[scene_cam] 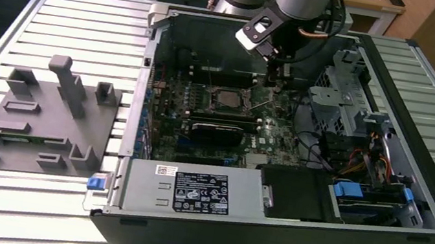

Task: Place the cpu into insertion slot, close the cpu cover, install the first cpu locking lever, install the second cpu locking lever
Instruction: 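Close the cpu cover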

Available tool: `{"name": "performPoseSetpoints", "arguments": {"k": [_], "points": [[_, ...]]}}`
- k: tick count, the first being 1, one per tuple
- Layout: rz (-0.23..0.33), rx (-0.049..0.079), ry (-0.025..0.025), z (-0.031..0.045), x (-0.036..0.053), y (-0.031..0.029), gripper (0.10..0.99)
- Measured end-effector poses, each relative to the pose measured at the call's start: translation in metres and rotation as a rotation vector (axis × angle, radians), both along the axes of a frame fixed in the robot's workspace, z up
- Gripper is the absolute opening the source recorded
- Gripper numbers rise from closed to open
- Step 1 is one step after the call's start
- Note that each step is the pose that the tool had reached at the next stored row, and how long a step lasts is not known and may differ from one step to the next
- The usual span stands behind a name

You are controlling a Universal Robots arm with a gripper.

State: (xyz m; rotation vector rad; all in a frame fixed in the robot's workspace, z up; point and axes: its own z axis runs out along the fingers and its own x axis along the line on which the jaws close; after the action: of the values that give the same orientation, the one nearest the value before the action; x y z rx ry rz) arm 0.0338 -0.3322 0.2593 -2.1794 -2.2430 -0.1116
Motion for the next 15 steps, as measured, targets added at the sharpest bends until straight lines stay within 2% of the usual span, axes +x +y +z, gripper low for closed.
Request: {"name": "performPoseSetpoints", "arguments": {"k": [15], "points": [[0.0,-0.007,0.0026,-0.0033,0.0214,0.0035,0.106]]}}
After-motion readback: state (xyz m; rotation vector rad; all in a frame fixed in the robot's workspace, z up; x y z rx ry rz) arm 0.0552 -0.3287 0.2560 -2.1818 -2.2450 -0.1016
